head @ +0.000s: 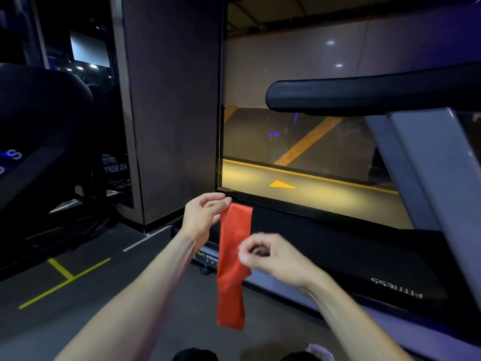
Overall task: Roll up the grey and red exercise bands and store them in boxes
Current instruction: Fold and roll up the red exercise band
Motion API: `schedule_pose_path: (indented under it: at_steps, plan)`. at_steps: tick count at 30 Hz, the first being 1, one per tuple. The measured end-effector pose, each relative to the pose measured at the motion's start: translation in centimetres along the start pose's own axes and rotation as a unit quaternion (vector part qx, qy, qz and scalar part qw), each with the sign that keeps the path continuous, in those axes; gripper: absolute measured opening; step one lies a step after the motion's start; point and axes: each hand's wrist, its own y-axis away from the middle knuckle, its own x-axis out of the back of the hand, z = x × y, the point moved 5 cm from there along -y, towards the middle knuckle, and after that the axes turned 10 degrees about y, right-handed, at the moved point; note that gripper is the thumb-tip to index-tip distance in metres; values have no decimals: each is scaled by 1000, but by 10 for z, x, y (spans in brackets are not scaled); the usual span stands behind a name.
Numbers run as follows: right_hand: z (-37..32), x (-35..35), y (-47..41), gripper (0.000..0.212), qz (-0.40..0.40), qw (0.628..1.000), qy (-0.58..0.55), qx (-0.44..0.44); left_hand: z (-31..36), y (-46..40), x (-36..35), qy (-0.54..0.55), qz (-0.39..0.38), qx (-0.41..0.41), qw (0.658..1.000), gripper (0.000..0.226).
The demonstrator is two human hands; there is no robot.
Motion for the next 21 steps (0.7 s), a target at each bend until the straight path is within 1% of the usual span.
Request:
schedule_pose_path:
  at_steps: [2,3,4,11,21]
  plan:
    - [5,15,-10,10,150,989,-3,3,1,0,3,31,6,7,999,27]
    - [8,19,-13,11,201,980,-6,-4,2,1,4,34,7,9,999,26]
    - [10,21,-16,12,228,974,-10,-8,2,1,5,35,8,12,999,26]
    - [15,9,-28,14,245,969,-39,12,-5,8,6,33,21,15,999,26]
    - [24,6,-27,12,249,966,-58,-23,-9,17,2,5,8,23,1000,28]
